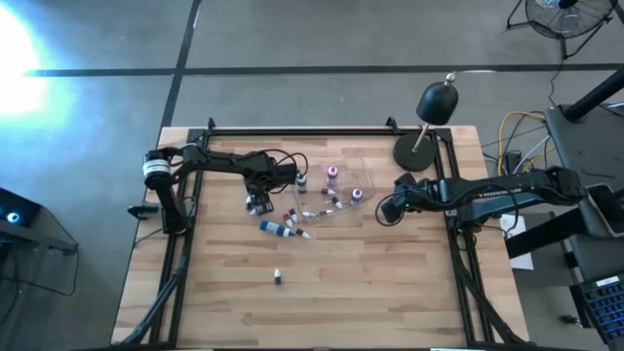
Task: Pick & Place food coloring
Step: Put the top small green food coloring bottle into the transparent container
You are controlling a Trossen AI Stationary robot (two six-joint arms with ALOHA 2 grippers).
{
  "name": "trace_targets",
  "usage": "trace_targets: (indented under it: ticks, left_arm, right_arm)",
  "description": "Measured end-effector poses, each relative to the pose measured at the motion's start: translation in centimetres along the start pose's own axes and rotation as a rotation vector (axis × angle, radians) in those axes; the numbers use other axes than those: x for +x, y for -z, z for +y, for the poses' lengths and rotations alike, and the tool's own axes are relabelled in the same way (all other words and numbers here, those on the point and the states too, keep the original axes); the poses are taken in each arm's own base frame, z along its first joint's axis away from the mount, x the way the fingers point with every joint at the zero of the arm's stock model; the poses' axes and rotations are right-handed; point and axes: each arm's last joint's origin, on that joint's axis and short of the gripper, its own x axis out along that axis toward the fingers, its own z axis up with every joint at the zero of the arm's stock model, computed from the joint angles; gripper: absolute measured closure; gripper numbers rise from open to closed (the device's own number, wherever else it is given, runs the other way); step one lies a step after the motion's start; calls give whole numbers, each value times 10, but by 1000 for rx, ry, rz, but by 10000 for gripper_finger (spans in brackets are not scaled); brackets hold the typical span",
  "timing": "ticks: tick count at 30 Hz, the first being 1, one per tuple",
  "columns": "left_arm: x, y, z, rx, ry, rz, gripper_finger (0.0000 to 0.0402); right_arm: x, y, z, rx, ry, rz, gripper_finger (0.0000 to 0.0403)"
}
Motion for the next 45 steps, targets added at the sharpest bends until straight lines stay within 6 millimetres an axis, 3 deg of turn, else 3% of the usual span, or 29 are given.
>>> trace_targets:
  ticks: [11, 21, 25, 33, 39, 45]
  left_arm:
    - [9, 2, -2, 260, 0, -10, 229]
    - [27, 8, -6, 330, -4, -23, 234]
    - [27, 8, -6, 330, 1, -21, 265]
    - [23, 3, -4, 315, -3, -46, 363]
    - [6, -4, 0, 266, 1, -76, 388]
    - [-43, -7, 12, 157, 7, -178, 386]
  right_arm:
    - [8, 3, 2, 142, 27, 50, 200]
    - [8, 3, 2, 159, 28, 47, 200]
    - [8, 3, 2, 159, 32, 40, 200]
    - [8, 3, 2, 151, 33, 36, 200]
    - [8, 3, 2, 146, 32, 36, 200]
    - [8, 3, 2, 109, 30, 36, 200]
